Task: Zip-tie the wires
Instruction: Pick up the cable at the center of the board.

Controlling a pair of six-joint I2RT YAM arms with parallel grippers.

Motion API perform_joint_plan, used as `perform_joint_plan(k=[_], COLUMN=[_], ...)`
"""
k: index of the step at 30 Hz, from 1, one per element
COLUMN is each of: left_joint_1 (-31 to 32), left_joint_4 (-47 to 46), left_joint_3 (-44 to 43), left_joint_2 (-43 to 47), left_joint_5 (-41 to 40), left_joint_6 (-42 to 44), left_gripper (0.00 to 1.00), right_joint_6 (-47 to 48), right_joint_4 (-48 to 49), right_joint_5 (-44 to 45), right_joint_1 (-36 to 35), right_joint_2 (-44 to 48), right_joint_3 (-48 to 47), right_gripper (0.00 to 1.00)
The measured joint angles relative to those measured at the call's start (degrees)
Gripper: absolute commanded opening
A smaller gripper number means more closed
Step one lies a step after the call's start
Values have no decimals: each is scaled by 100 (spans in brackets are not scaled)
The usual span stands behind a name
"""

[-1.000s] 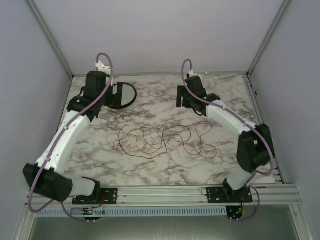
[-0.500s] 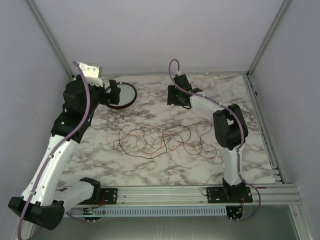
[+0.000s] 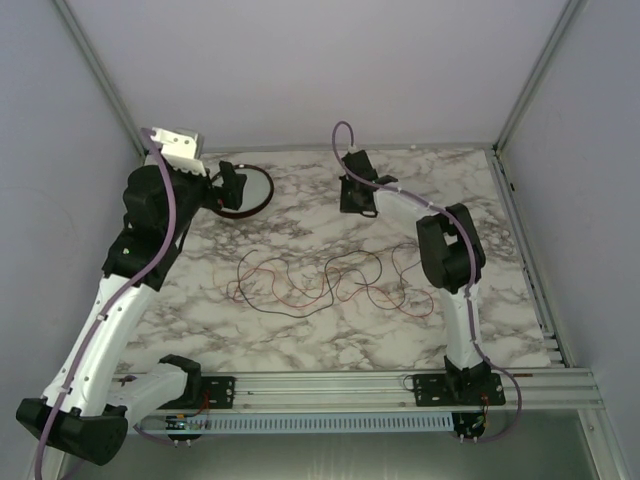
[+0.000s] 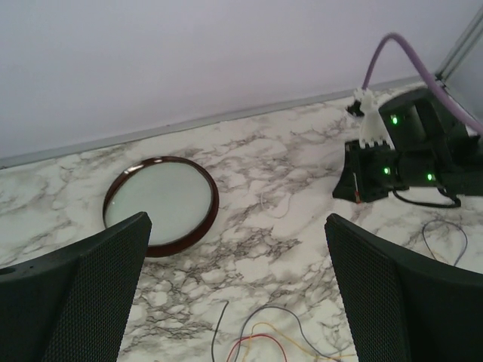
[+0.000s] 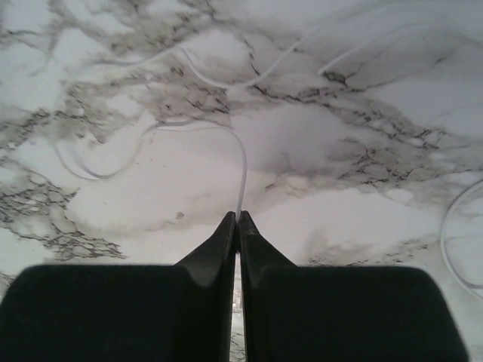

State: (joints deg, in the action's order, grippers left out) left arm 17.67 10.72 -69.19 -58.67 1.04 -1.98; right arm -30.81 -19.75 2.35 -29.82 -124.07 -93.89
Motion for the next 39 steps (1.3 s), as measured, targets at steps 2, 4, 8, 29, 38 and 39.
perform_joint_plan(k=[2,4,8,29,38,39], left_joint_1=[0,0,0,216,874,940], left_joint_4=[-103,-229,-608,-3558,-5149,-5272], left_joint_3=[140,293,562,2439,2485,2459], left_joint_2=[0,-2,-17,-835,-2081,-2238], left_joint_5=[136,302,638,1322,1495,1539], left_joint_6=[-2,-17,-118,-525,-765,-798], left_gripper=[100,100,100,100,100,100], right_joint_6=[87,188,365,699,238,181], right_joint_4=[-120,-232,-522,-1078,-850,-789], right_joint_5=[70,170,321,-498,-1268,-1353], right_joint_1=[-24,-59,-140,-142,-120,-120], right_joint_2=[22,111,638,2446,2422,2422], right_joint_3=[-179,-323,-531,-4227,-4247,-4247], right_gripper=[0,0,0,0,0,0])
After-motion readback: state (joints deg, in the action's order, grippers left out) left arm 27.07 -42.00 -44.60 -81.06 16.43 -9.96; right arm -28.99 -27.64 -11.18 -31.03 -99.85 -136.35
